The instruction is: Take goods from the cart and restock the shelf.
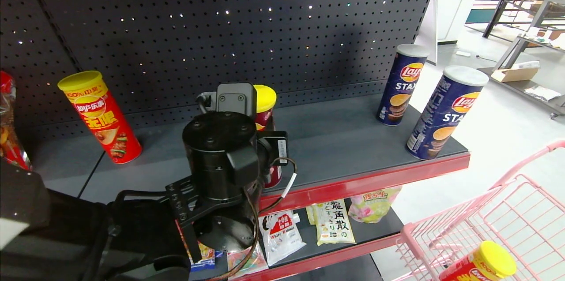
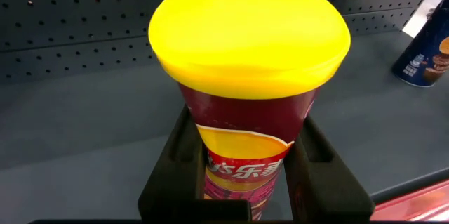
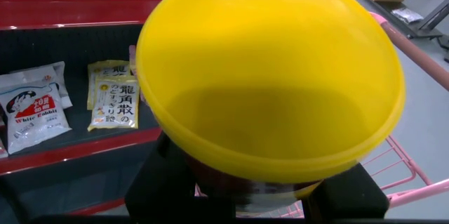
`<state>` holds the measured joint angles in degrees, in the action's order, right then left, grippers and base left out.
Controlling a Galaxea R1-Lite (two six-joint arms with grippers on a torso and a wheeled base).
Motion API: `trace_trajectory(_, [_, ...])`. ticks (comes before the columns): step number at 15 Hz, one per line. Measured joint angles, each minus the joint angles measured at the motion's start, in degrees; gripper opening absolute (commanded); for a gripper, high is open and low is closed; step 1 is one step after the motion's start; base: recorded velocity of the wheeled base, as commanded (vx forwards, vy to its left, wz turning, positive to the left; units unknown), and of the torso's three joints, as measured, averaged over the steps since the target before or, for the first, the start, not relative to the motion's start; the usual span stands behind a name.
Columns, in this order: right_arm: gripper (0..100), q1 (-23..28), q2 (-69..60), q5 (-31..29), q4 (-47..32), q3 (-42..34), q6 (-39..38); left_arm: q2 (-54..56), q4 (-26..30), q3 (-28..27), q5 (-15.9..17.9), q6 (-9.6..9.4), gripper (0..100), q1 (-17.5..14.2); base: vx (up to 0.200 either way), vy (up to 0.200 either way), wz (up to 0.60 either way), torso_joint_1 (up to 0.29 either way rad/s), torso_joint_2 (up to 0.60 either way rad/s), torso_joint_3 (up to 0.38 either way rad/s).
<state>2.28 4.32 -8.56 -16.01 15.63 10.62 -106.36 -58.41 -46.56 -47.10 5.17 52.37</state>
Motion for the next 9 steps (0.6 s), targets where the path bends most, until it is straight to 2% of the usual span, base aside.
trace_trajectory(9, [0,0.0,0.0,-0.5,0.1,0.1,-0.1,-1.1,-0.1,-0.6,-0.1,-0.09,0,0.1,0.0,0.0,0.0,0.0,0.0,0.0])
